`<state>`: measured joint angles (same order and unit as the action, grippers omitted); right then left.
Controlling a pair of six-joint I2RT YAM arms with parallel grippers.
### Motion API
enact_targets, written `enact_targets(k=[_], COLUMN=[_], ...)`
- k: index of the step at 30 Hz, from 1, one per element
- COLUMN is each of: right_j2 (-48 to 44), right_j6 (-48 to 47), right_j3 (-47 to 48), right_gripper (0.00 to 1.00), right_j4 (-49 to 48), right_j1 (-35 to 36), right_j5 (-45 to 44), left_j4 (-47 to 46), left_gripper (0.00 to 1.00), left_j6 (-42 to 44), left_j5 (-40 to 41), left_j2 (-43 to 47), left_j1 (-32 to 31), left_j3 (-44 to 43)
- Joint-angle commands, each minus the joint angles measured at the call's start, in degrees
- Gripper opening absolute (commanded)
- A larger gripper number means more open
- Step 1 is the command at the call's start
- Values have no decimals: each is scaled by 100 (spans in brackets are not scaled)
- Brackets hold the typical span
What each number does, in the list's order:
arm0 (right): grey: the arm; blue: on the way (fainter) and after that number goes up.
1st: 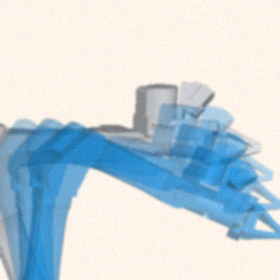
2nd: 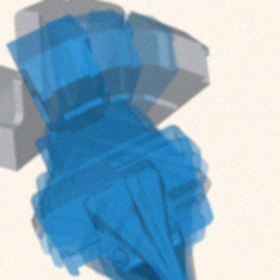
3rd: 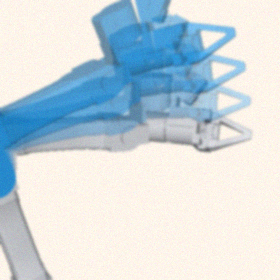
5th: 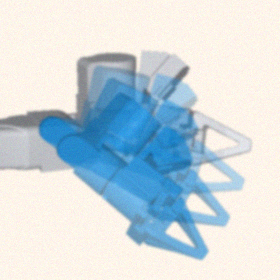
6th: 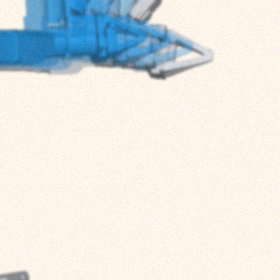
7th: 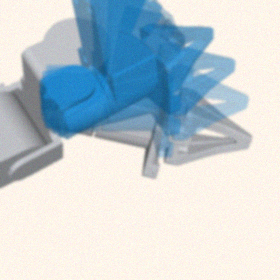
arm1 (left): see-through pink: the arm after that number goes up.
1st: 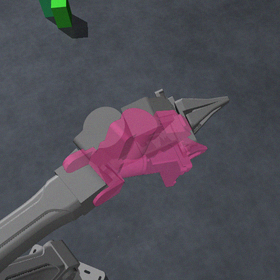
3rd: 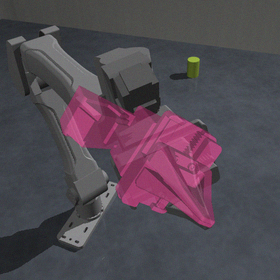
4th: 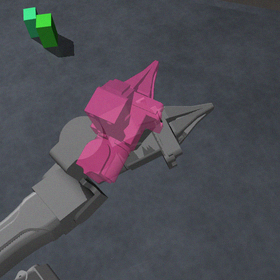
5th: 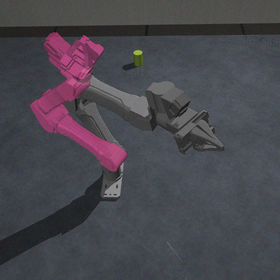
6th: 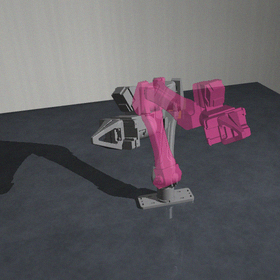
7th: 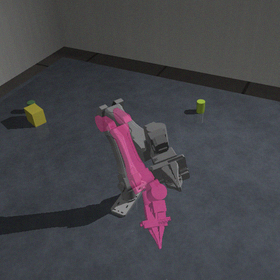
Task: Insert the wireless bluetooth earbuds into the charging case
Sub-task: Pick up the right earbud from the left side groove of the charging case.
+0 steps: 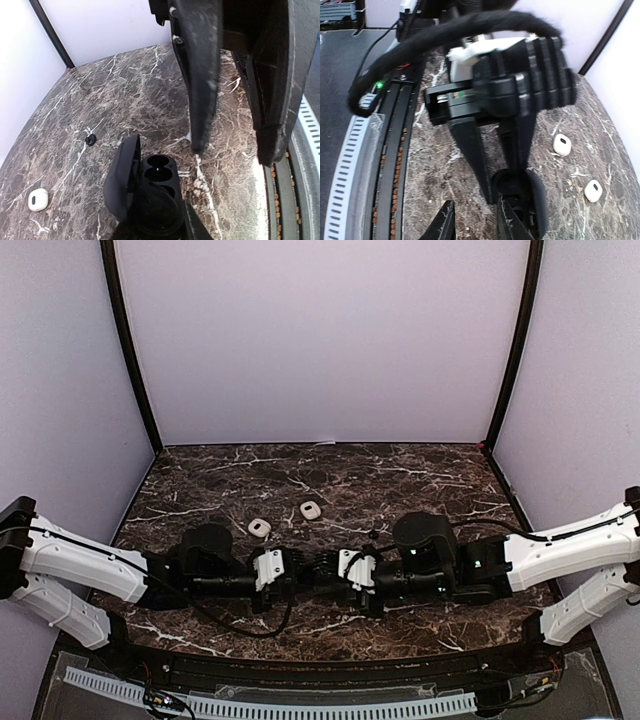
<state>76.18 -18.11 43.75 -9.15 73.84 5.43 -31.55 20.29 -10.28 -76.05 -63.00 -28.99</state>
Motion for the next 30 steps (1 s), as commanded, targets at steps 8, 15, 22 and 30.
enact_targets(k=[8, 15, 22, 30], right_j2=[17, 41, 178, 314], right_j6=[18, -109, -264, -363], right_j3=[-207, -174, -49, 66], right_gripper=[31, 32, 34, 36], right_j4=[-669, -636, -559, -507], right_j1=[47, 46, 43, 46], right_j5=[-776, -788, -767, -887], left_j4=[-172, -203, -159, -156], left_gripper=[14, 14, 14, 14], left_j6=[261, 216, 152, 86], left_j5=[940, 890, 798, 774], left_j2=[-72, -76, -32, 20], left_j1=[-312, -344, -353, -353], left_j3=[-246, -263, -259, -227])
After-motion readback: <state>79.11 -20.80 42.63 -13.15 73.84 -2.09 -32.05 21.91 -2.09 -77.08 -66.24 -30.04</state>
